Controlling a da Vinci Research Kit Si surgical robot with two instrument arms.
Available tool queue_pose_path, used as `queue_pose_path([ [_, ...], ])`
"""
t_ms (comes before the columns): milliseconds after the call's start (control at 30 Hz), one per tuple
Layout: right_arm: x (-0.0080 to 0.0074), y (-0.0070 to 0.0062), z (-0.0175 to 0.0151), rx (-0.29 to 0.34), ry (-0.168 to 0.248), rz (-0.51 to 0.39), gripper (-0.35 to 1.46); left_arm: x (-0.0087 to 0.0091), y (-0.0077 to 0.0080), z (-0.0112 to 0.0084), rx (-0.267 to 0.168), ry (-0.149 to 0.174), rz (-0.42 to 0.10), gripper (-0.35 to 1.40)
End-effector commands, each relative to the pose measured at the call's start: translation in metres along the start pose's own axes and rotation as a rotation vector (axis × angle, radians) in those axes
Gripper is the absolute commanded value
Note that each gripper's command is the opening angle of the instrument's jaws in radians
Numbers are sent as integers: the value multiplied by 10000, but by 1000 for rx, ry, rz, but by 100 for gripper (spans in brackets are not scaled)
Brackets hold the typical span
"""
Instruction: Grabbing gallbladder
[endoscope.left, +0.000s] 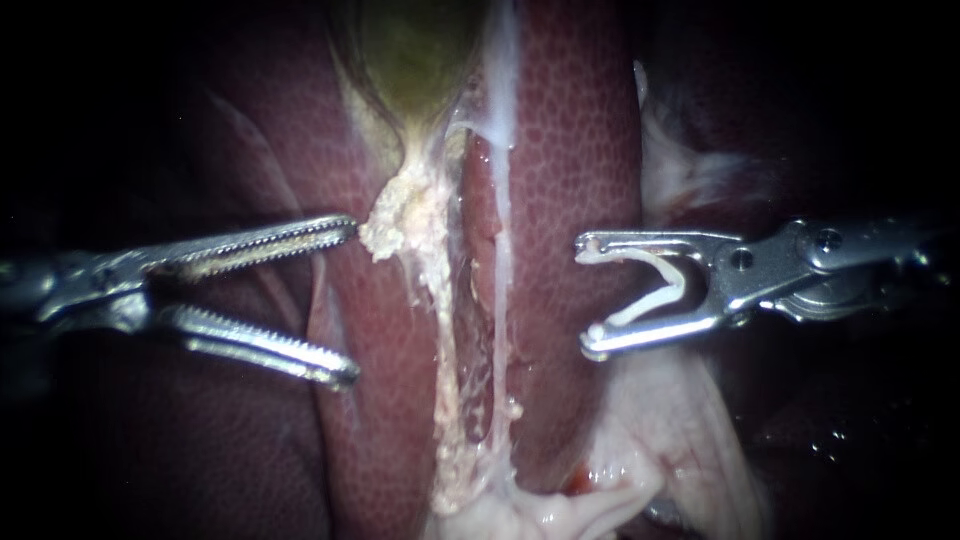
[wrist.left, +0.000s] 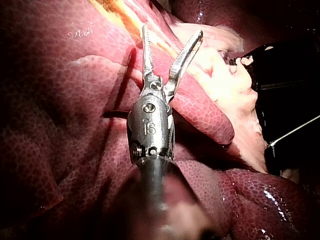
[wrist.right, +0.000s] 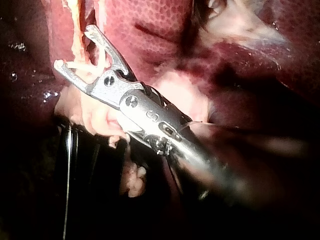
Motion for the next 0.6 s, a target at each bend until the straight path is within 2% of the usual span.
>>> queue_pose_path([
  [33,0,0,0,0,0,0,58,0,0,0,0,0,0,69],
  [300,0,0,0,0,0,0,58,-1,5,0,-4,1,-2,67],
  [600,0,0,1,-1,0,6,58,-1,28,5,-38,6,-11,67],
])
